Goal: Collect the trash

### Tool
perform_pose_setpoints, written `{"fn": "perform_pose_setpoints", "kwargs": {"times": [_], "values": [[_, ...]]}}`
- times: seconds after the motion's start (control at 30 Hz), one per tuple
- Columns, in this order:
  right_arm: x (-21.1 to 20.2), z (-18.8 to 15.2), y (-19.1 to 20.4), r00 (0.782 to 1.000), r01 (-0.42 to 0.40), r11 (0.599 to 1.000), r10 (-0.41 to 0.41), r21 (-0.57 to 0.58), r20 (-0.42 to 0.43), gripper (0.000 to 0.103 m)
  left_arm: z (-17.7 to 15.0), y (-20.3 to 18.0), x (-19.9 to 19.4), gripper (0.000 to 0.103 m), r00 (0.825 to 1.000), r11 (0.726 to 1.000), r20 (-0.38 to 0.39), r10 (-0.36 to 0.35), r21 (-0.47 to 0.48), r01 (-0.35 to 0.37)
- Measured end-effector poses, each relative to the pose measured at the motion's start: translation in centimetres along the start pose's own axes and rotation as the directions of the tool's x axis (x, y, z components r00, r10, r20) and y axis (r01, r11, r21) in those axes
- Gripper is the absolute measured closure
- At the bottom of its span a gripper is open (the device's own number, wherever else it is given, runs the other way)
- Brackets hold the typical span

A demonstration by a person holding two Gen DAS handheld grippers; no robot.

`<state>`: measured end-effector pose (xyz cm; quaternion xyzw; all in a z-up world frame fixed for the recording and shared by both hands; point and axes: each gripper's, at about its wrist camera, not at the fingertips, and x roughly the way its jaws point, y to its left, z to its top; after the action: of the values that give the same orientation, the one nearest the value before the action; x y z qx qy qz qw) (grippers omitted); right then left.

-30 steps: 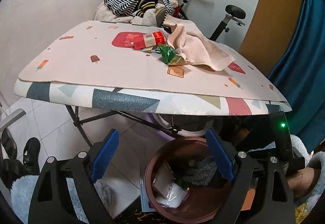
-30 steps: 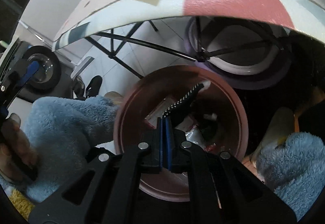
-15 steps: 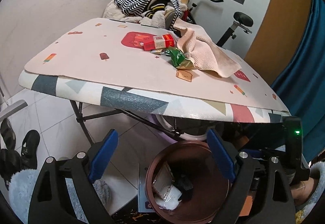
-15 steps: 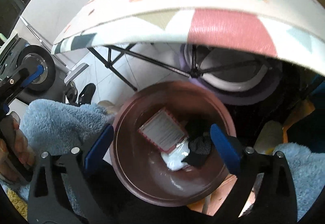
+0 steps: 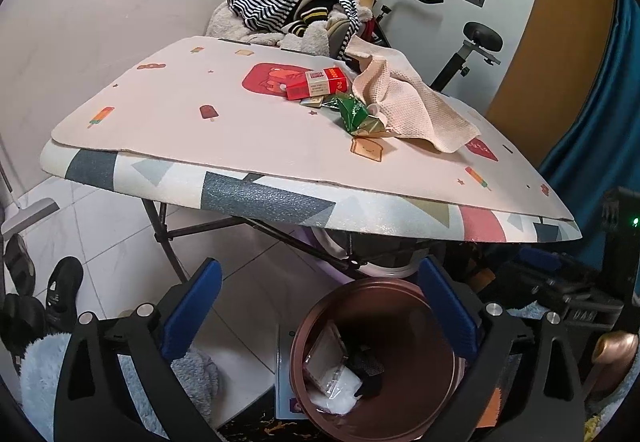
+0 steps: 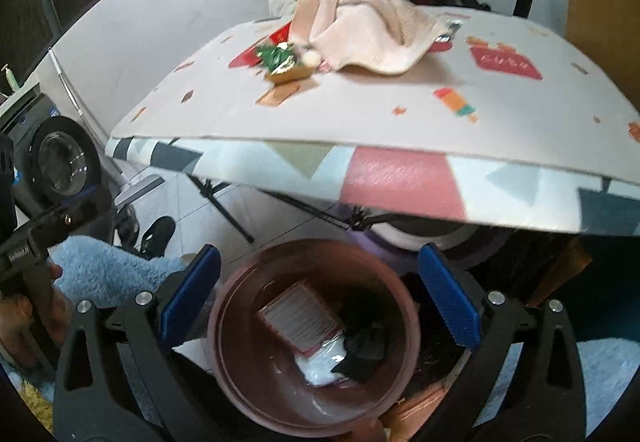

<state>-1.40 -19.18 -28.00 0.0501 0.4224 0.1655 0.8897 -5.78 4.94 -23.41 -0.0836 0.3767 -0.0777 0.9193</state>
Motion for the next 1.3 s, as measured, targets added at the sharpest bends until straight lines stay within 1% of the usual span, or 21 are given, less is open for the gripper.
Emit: {"fn": "perform_pose_setpoints", "kwargs": {"times": [0.23, 0.3, 0.37, 0.5, 0.6, 0.73, 0.8, 0.93, 1.0, 1.07, 1.17, 1.2, 1.23, 1.3], "values": [[-0.9, 1.2, -2.0, 0.999, 0.012, 0.999, -0.013, 0.039, 0.031, 0.006, 0.4, 0.2, 0.3, 0.006, 1.0, 1.0, -0.003, 0.018, -0.009, -0.018], [-1.1, 1.7, -2.7, 0.999, 0.02, 0.999, -0.021, 0.047, 0.032, 0.006, 0.8, 0.3, 0.2, 0.006, 1.0, 1.0, 0.013, 0.023, -0.008, -0.022], [-1.3, 2.2, -3.2, 0.999, 0.029, 0.998, -0.031, 0.051, 0.034, 0.006, 1.4, 0.3, 0.2, 0.006, 0.999, 1.0, 0.036, 0.023, 0.001, -0.023], [-1.8, 3.3, -4.2, 0.998, 0.03, 0.998, -0.033, 0.055, 0.058, 0.006, 2.8, 0.0, 0.3, 0.006, 0.997, 0.998, 0.058, 0.054, 0.031, -0.056], [-1.9, 4.2, -5.1, 0.996, 0.043, 0.997, -0.047, 0.065, 0.077, 0.006, 4.2, 0.1, 0.4, 0.006, 0.995, 0.998, 0.088, 0.051, 0.035, -0.054], [-1.6, 5.6, -6.5, 0.994, 0.058, 0.995, -0.065, 0.081, 0.087, 0.006, 6.2, 0.3, 1.2, 0.006, 0.993, 0.998, 0.103, 0.058, 0.033, -0.062], [-1.3, 6.6, -7.0, 0.991, 0.086, 0.993, -0.093, 0.076, 0.093, 0.006, 7.1, 0.4, 1.7, 0.006, 0.992, 0.998, 0.111, 0.059, 0.027, -0.063], [-0.4, 8.8, -7.6, 0.99, 0.099, 0.993, -0.105, 0.062, 0.099, 0.006, 8.7, 0.6, 2.9, 0.006, 0.991, 0.998, 0.114, 0.064, 0.02, -0.066], [0.3, 10.4, -7.7, 0.991, 0.095, 0.994, -0.1, 0.058, 0.092, 0.006, 9.3, 0.7, 3.6, 0.006, 0.992, 0.998, 0.11, 0.057, 0.018, -0.059], [0.9, 12.6, -7.3, 0.989, 0.087, 0.995, -0.091, 0.038, 0.116, 0.006, 9.8, 0.8, 4.2, 0.006, 0.993, 0.998, 0.104, 0.053, 0.017, -0.055], [2.0, 15.7, -5.8, 0.989, 0.046, 0.999, -0.044, -0.014, 0.14, 0.006, 10.4, 1.1, 5.0, 0.006, 0.993, 0.998, 0.1, 0.064, 0.019, -0.067], [2.5, 16.7, -5.1, 0.989, 0.036, 0.999, -0.031, -0.031, 0.147, 0.007, 10.6, 1.2, 5.3, 0.006, 0.993, 0.997, 0.099, 0.069, 0.017, -0.071], [3.1, 17.7, -4.4, 0.988, 0.025, 0.999, -0.018, -0.047, 0.156, 0.017, 10.8, 1.4, 5.5, 0.006, 0.993, 0.997, 0.096, 0.074, 0.012, -0.075], [5.1, 20.0, -2.7, 0.989, -0.003, 0.997, 0.016, -0.083, 0.15, 0.028, 11.0, 1.9, 5.8, 0.006, 0.992, 0.997, 0.092, 0.081, 0.001, -0.082]]}}
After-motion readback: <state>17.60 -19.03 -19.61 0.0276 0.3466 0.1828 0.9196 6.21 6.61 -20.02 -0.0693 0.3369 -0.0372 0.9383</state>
